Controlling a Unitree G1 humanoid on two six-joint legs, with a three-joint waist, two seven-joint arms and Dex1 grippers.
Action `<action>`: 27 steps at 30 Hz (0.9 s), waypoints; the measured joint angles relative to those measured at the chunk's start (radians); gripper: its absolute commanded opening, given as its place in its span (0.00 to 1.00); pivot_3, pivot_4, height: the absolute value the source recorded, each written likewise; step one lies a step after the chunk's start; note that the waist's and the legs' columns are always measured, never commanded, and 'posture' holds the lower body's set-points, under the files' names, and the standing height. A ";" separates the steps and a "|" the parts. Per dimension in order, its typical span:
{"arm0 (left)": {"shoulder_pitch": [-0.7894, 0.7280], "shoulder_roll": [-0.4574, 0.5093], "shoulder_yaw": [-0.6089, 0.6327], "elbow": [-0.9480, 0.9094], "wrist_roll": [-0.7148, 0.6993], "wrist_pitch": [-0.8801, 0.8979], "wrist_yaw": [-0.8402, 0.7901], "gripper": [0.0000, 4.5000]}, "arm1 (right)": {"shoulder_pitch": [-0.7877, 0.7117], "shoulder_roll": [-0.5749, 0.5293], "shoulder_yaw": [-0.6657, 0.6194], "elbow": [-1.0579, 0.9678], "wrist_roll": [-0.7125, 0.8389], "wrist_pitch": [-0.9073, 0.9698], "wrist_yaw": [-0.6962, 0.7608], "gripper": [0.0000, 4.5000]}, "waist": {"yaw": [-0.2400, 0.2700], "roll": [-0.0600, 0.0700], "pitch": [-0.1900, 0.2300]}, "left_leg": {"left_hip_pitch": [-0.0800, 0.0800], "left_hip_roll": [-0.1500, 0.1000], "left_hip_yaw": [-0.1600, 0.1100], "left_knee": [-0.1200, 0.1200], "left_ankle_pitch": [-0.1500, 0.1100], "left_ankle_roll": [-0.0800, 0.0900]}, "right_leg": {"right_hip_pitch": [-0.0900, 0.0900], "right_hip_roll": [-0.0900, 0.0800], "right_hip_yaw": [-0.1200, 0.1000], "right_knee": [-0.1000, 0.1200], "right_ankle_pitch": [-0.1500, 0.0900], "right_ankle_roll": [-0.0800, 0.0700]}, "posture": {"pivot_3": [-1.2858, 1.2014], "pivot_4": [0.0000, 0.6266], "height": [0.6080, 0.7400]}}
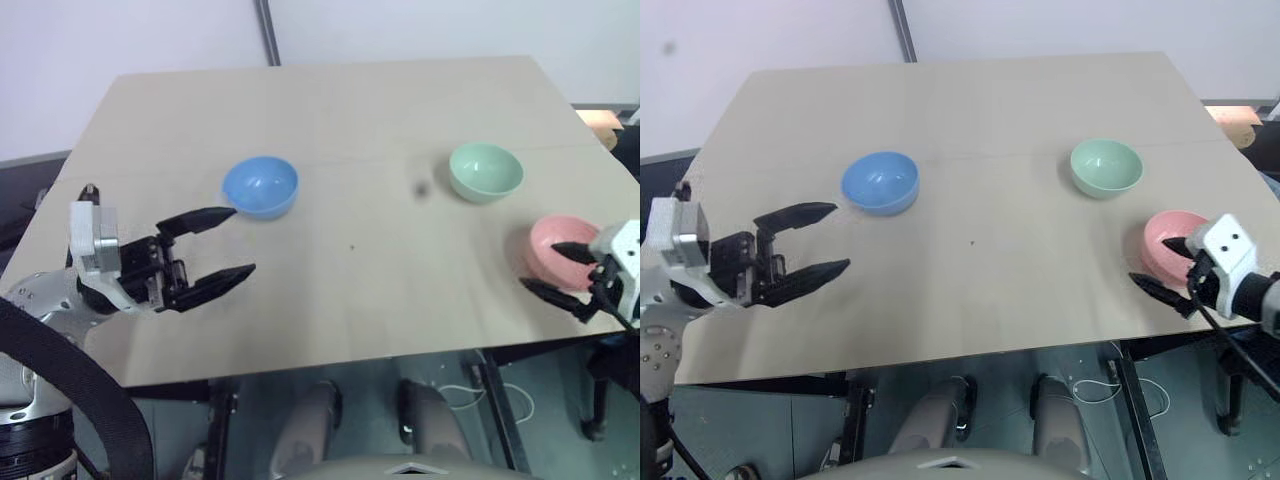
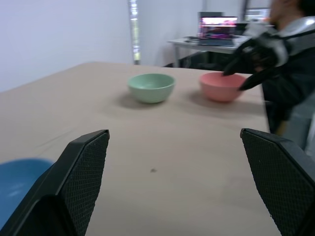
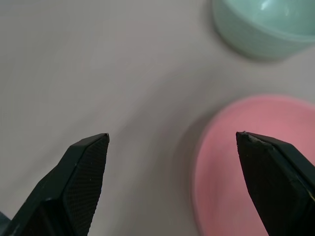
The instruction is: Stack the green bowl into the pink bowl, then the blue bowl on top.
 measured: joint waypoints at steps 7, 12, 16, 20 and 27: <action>0.000 0.025 -0.022 -0.047 -0.037 0.043 -0.045 1.00 | -0.054 -0.015 0.113 0.127 -0.061 0.051 -0.008 0.50 | -0.001 0.000 0.000 | 0.000 0.000 0.000 0.000 0.000 0.000 | 0.000 0.001 0.000 0.000 0.000 0.000 | 0.52 0.24 1.00; -0.006 0.026 -0.021 -0.056 -0.070 0.065 -0.044 1.00 | -0.106 -0.015 0.124 0.157 -0.103 -0.011 -0.011 0.02 | -0.002 -0.001 0.000 | 0.001 0.001 0.000 0.001 0.000 0.000 | 0.001 0.002 0.000 0.001 0.001 0.000 | 0.52 0.24 1.00; -0.015 0.019 -0.021 -0.065 -0.077 0.075 -0.006 1.00 | -0.116 -0.010 0.163 0.200 -0.171 -0.095 -0.017 0.02 | 0.000 -0.004 -0.003 | 0.001 0.001 0.000 0.002 0.000 0.000 | 0.002 0.003 0.001 0.001 0.001 0.000 | 0.52 0.24 1.00; -0.022 -0.012 -0.016 -0.057 -0.070 0.076 0.066 1.00 | -0.142 0.025 0.198 0.176 -0.193 -0.157 -0.007 0.02 | -0.003 -0.004 -0.003 | 0.001 0.001 0.000 0.003 0.000 0.000 | 0.002 0.004 0.002 0.001 0.005 0.001 | 0.52 0.24 1.00; 0.021 -0.046 0.008 0.022 0.007 0.037 0.126 1.00 | -0.384 0.251 0.486 0.051 -0.254 -0.171 -0.032 0.02 | -0.035 -0.006 -0.003 | 0.003 0.010 0.003 0.003 0.000 0.000 | 0.001 0.013 0.004 -0.001 0.008 -0.005 | 0.52 0.24 1.00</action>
